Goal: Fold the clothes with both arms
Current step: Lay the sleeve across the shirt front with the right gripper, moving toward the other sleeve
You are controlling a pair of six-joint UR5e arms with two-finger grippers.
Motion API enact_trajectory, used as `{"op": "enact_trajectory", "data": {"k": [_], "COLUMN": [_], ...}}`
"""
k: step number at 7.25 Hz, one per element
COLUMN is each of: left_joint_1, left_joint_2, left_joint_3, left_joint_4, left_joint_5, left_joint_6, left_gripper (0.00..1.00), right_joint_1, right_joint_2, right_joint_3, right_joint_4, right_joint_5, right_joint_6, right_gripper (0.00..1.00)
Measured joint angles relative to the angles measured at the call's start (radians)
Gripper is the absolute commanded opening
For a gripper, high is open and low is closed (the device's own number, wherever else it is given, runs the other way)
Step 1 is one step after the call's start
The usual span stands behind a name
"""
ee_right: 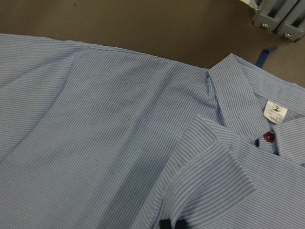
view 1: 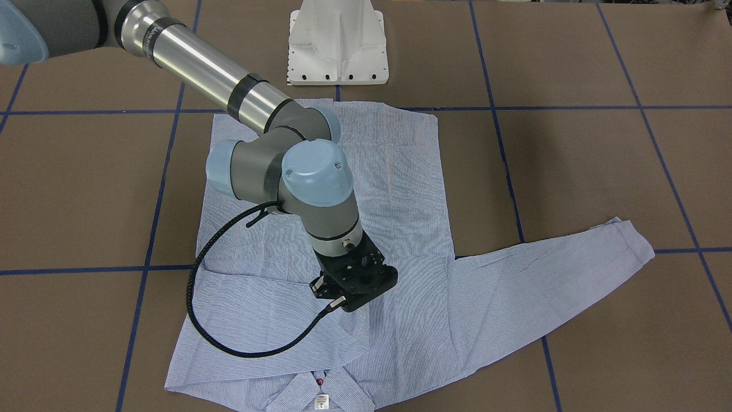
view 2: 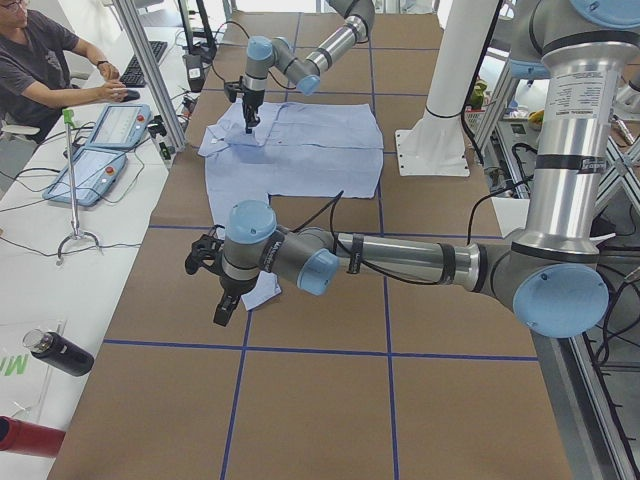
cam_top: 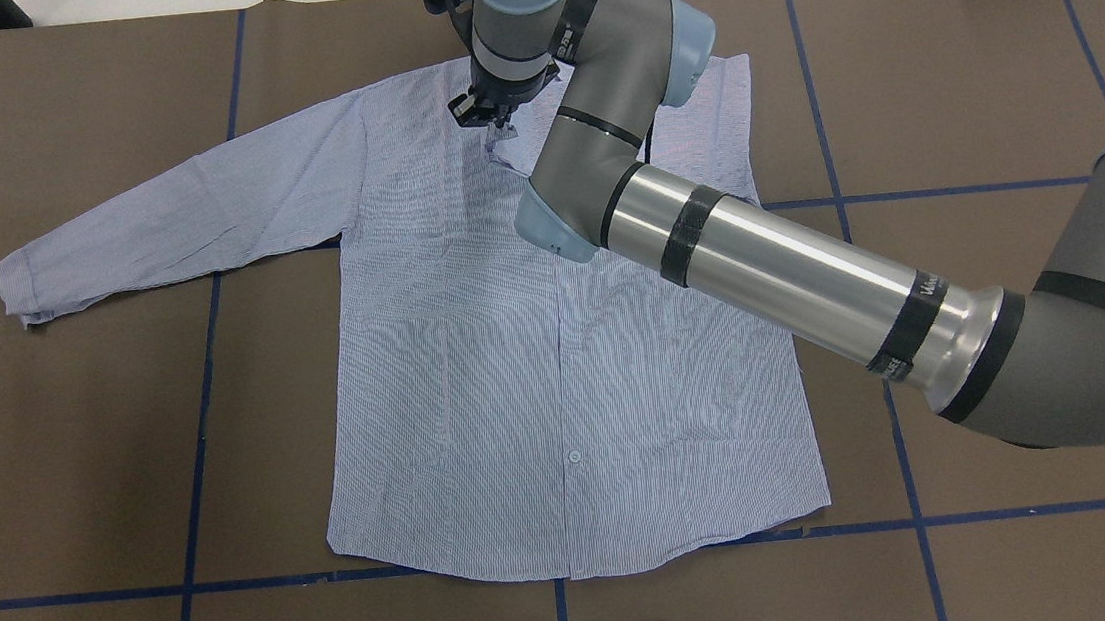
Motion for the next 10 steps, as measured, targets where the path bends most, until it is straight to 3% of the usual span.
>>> {"op": "enact_trajectory", "data": {"k": [1,2,3,7,9,10], "left_joint_1": [0.0,0.0,0.0,0.0,-0.001,0.0], "left_joint_2": [0.0,0.0,0.001,0.002,0.001,0.0], "left_joint_3": [0.002,0.003,0.003,0.005,0.004,0.004], "left_joint_4": [0.0,0.0,0.001,0.003,0.003,0.003], "left_joint_5": [0.0,0.0,0.0,0.0,0.0,0.0], "left_joint_6": [0.0,0.0,0.001,0.001,0.001,0.001], "left_gripper": [1.0,1.0,1.0,1.0,1.0,1.0], "right_joint_1": [-0.03,-0.058,-0.076,-0.123,-0.127,-0.127], "right_joint_2": [0.011,0.021,0.029,0.065,0.053,0.022], "right_joint_3": [-0.016,-0.026,-0.031,-0.04,-0.043,-0.043], "right_joint_4": [0.007,0.01,0.01,0.009,0.031,0.096], "right_joint_5": [-0.059,-0.115,-0.155,-0.287,-0.295,-0.296], "right_joint_6": [0.0,-0.001,-0.001,0.023,0.163,0.29], "right_gripper": [0.0,0.57,0.98,0.99,0.98,0.98]}}
